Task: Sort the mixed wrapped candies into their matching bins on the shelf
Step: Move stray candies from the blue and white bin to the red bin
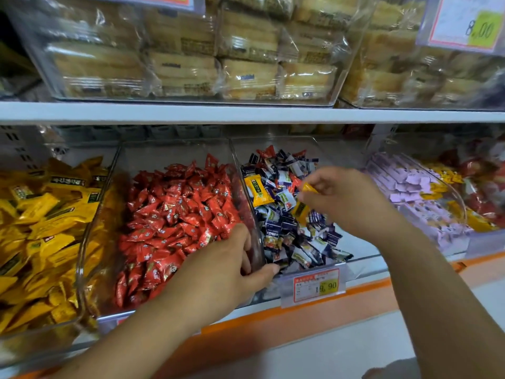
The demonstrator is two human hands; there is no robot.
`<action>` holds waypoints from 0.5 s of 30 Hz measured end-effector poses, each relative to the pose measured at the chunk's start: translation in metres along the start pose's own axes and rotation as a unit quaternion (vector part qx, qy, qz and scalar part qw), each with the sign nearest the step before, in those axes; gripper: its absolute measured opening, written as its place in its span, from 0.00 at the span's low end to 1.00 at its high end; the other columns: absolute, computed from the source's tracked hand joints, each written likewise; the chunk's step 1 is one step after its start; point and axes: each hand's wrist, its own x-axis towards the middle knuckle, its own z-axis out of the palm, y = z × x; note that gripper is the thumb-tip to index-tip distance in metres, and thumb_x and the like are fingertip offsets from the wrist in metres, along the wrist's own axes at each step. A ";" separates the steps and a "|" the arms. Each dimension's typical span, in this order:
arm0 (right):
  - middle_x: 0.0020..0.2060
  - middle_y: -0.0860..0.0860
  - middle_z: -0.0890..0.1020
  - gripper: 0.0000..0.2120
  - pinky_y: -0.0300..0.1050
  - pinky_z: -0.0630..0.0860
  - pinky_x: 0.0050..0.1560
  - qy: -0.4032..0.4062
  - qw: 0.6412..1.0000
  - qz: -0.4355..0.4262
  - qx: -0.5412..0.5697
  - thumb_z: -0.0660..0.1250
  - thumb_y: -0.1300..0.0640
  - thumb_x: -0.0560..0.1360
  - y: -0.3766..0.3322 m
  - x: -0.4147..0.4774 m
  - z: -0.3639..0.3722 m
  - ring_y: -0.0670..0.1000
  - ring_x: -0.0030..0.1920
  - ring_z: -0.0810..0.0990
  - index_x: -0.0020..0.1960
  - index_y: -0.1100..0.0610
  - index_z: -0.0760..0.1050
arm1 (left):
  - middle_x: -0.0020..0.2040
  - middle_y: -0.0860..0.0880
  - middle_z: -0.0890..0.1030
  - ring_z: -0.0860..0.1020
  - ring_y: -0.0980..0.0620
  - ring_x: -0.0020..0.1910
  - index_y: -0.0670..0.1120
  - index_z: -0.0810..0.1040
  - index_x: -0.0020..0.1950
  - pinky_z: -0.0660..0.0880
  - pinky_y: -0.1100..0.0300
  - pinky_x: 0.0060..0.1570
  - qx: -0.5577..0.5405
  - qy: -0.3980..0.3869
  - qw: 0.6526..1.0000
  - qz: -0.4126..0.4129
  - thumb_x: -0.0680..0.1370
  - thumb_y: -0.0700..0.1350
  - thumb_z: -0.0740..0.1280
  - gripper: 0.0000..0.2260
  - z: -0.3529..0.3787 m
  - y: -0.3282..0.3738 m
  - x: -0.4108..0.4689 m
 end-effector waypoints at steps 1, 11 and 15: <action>0.43 0.48 0.79 0.08 0.46 0.77 0.38 -0.008 1.000 -0.013 0.015 0.68 0.50 0.76 -0.004 0.004 0.008 0.49 0.42 0.81 0.55 0.44 0.77 | 0.39 0.58 0.81 0.78 0.59 0.34 0.57 0.60 0.47 0.77 0.50 0.38 0.000 0.001 1.000 0.001 0.72 0.69 0.61 0.19 0.000 0.000 0.000; 0.59 0.52 0.77 0.14 0.43 0.72 0.52 -0.015 0.991 -0.084 -0.102 0.62 0.52 0.80 -0.007 0.021 0.058 0.52 0.53 0.77 0.65 0.48 0.75 | 0.41 0.58 0.79 0.77 0.59 0.36 0.58 0.68 0.47 0.76 0.55 0.38 -0.095 0.081 0.992 0.013 0.69 0.71 0.56 0.19 -0.010 0.006 -0.004; 0.53 0.48 0.77 0.10 0.43 0.72 0.47 0.040 0.993 -0.087 -0.067 0.61 0.52 0.81 0.004 0.018 0.048 0.49 0.47 0.77 0.59 0.49 0.78 | 0.41 0.62 0.77 0.74 0.59 0.31 0.57 0.70 0.45 0.71 0.60 0.32 -0.107 0.149 0.983 0.027 0.75 0.62 0.62 0.10 -0.016 0.008 -0.002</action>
